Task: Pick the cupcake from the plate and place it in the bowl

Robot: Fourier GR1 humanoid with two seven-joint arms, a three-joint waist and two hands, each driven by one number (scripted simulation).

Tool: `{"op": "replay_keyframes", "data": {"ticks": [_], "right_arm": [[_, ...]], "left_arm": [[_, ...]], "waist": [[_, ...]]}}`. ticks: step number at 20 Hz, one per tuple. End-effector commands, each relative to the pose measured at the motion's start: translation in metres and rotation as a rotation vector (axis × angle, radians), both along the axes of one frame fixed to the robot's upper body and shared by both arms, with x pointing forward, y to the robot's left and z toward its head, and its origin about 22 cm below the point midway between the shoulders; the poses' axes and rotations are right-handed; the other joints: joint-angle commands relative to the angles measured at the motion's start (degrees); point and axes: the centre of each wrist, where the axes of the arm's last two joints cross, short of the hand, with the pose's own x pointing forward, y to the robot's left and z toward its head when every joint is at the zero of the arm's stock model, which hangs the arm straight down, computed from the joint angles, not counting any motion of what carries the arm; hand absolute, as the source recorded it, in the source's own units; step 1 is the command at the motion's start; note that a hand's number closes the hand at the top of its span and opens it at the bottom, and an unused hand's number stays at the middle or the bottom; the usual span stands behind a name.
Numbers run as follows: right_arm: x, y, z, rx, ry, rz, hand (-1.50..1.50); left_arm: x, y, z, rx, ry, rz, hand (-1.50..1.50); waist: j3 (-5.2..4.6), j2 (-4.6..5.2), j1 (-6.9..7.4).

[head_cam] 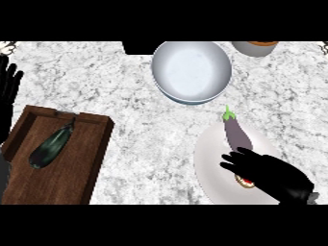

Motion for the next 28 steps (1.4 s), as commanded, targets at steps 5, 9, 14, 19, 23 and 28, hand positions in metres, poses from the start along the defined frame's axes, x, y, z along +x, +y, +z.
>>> {"op": "replay_keyframes", "data": {"ticks": [5,9,14,19,23,28], "right_arm": [[0.026,0.004,-0.018,-0.058,-0.004,-0.012,-1.5],[0.022,-0.01,-0.023,0.056,-0.081,0.016,1.5],[0.032,0.01,-0.02,0.086,-0.118,0.057,1.5],[0.019,0.0,-0.024,0.112,-0.156,0.047,1.5],[0.004,-0.107,-0.014,-0.102,-0.163,-0.625,1.5],[-0.021,-0.177,0.004,-0.192,-0.221,-1.13,1.5]], "left_arm": [[0.012,0.001,0.004,0.014,-0.006,0.004,0.0],[0.012,0.005,0.003,-0.013,0.004,0.002,0.0],[0.015,-0.004,-0.003,-0.005,0.0,0.003,0.0],[-0.003,0.004,-0.013,-0.001,-0.001,0.003,0.0],[-0.008,0.016,-0.007,0.0,0.006,0.068,0.0],[-0.009,0.011,-0.001,0.013,0.015,0.048,0.0]], "waist": [[0.05,0.11,0.06],[0.06,0.1,-0.03],[0.04,0.1,0.0],[0.04,0.06,0.01],[-0.04,-0.23,-3.55],[0.02,-0.41,-3.1]]}}
